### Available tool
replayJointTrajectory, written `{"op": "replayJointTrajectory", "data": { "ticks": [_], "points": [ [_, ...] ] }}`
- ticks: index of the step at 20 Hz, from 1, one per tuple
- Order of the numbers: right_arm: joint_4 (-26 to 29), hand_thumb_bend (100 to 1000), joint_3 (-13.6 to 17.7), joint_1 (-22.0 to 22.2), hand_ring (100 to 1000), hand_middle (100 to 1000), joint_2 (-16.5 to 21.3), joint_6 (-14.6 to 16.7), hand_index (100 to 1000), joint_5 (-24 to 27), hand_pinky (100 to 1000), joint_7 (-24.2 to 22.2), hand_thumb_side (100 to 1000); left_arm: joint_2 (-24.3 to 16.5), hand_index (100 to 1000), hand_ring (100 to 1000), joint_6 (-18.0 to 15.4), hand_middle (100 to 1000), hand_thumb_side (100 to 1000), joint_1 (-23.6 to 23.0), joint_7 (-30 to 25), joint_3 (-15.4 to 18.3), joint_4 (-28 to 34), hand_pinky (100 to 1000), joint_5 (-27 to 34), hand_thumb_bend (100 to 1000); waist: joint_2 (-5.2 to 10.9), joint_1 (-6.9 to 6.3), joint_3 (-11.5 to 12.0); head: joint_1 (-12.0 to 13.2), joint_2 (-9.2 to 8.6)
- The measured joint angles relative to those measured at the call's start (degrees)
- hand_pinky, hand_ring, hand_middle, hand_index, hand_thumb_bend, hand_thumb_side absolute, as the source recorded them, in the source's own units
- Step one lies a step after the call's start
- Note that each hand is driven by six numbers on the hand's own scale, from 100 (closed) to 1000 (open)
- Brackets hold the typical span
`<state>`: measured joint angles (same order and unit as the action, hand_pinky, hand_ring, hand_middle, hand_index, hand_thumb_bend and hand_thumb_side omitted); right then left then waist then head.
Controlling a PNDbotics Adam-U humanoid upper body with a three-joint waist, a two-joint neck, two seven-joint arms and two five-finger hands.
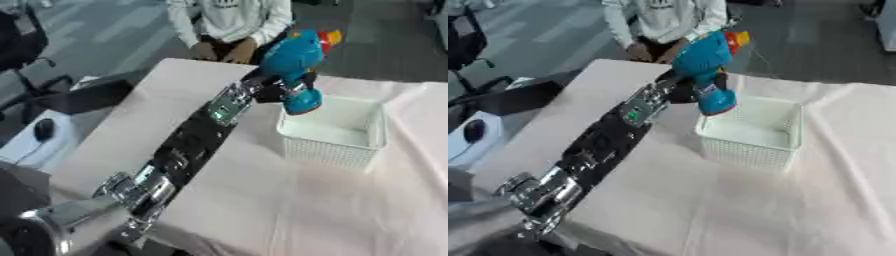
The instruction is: Pick up objects on the table and place them in the box.
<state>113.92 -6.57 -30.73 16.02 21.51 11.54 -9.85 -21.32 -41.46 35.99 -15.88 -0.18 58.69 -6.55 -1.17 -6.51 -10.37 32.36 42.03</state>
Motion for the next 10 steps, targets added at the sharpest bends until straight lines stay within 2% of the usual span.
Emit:
{"op": "replayJointTrajectory", "data": {
  "ticks": [10],
  "points": [
    [0.0, 100, -0.3, 0.0, 100, 115, -0.1, 0.0, 491, 0.3, 293, 0.0, 1000, 1.2, 370, 100, -5.4, 100, 728, 1.2, 4.3, 0.0, -5.0, 100, -7.2, 100, -0.02, -0.03, -0.4, 0.0, -0.47]
  ]
}}
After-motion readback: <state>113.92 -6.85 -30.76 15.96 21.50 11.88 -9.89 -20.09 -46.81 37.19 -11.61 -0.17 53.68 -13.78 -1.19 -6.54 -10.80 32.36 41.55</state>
